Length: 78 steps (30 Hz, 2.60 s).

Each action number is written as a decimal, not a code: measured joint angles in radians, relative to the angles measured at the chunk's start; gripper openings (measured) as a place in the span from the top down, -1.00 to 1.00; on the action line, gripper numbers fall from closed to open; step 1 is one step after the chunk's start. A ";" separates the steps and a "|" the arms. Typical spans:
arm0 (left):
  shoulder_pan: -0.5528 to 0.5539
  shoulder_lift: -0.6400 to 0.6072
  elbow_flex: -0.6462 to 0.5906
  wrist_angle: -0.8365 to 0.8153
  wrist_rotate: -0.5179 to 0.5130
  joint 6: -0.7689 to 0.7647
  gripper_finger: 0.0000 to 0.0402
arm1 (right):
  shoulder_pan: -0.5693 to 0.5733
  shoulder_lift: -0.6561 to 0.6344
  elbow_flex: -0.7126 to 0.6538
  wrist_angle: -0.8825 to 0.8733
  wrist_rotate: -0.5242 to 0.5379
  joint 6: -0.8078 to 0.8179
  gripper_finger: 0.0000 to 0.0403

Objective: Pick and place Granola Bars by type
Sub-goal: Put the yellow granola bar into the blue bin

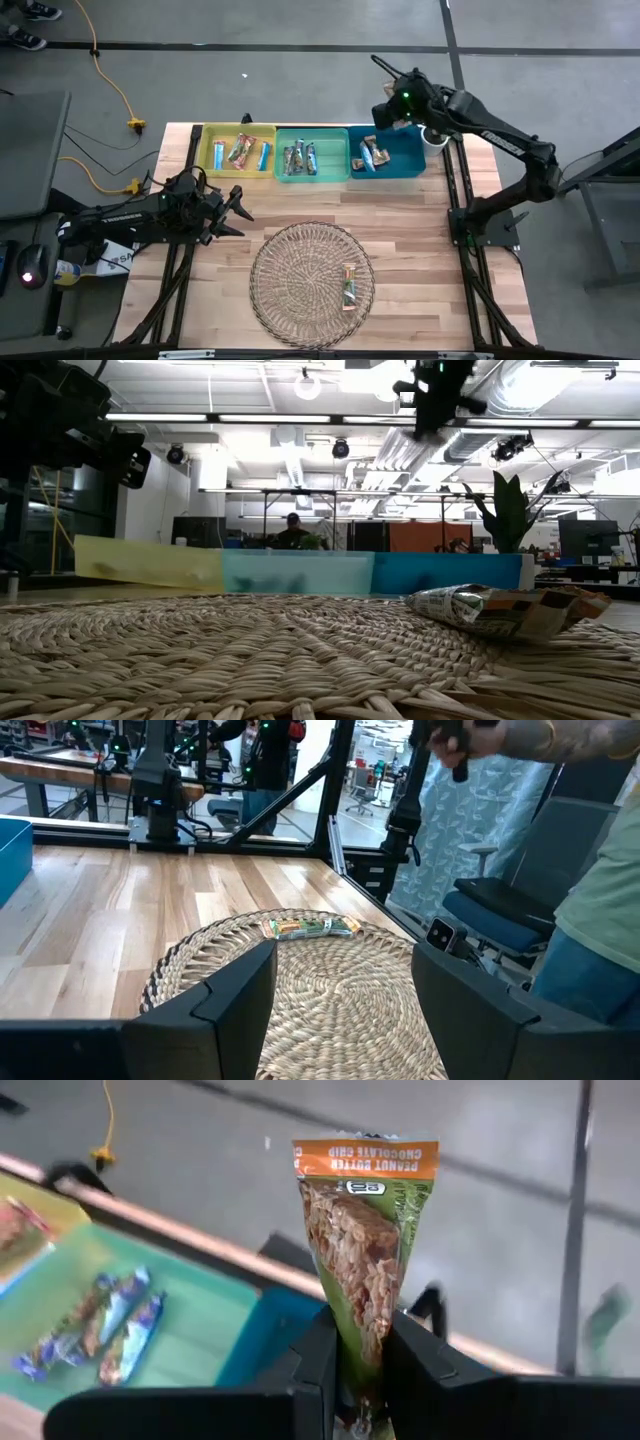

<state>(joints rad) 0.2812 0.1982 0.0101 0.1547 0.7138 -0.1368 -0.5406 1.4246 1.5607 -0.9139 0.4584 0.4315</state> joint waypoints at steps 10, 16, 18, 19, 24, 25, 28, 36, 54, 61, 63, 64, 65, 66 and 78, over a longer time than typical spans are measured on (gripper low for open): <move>0.000 0.000 0.000 0.000 0.000 0.000 -0.14 | -0.123 0.001 -0.398 0.298 -0.204 0.096 0.75; 0.000 0.000 0.000 0.000 0.000 0.000 -0.14 | -0.178 0.002 -0.567 0.450 -0.261 0.113 0.75; 0.000 0.000 0.000 0.000 0.000 0.000 -0.14 | -0.195 0.002 -0.616 0.492 -0.280 0.119 0.75; 0.000 0.000 0.000 0.000 0.000 0.000 -0.14 | -0.203 0.002 -0.638 0.517 -0.287 0.126 0.75; 0.000 0.000 0.000 0.000 0.000 0.000 -0.14 | -0.228 0.002 -0.730 0.616 -0.320 0.156 0.75; 0.000 0.000 0.000 0.000 0.000 0.000 -0.14 | -0.231 0.002 -0.743 0.629 -0.322 0.157 0.75; 0.000 0.000 0.000 0.000 0.000 0.000 -0.14 | -0.239 0.002 -0.767 0.643 -0.320 0.156 0.75; 0.000 0.000 0.000 0.000 0.000 0.000 -0.14 | -0.246 0.002 -0.807 0.688 -0.349 0.131 0.61; 0.000 0.000 0.000 0.000 0.000 0.000 -0.14 | -0.237 -0.015 -0.807 0.866 -0.577 -0.020 0.45; 0.000 0.000 0.000 0.000 0.000 0.000 -0.14 | -0.167 -0.117 -0.807 1.037 -0.749 -0.101 0.45; 0.000 0.000 0.000 0.000 0.000 0.000 -0.14 | -0.137 -0.158 -0.807 1.104 -0.791 -0.120 0.45; 0.000 0.000 0.000 0.000 0.000 0.000 -0.14 | -0.121 -0.179 -0.807 1.131 -0.812 -0.133 0.45; 0.000 0.000 0.000 0.000 0.000 0.000 -0.14 | -0.100 -0.203 -0.807 1.158 -0.828 -0.146 0.45; 0.000 0.000 0.000 0.000 0.000 0.000 -0.14 | -0.078 -0.224 -0.807 1.183 -0.841 -0.161 0.45; 0.000 0.000 0.000 0.000 0.000 0.000 -0.14 | 0.267 -0.365 -0.549 0.857 -0.648 -0.415 0.45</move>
<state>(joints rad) 0.2812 0.1983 0.0101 0.1547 0.7136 -0.1364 -0.2738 1.0594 1.0120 -0.0573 -0.1895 0.0168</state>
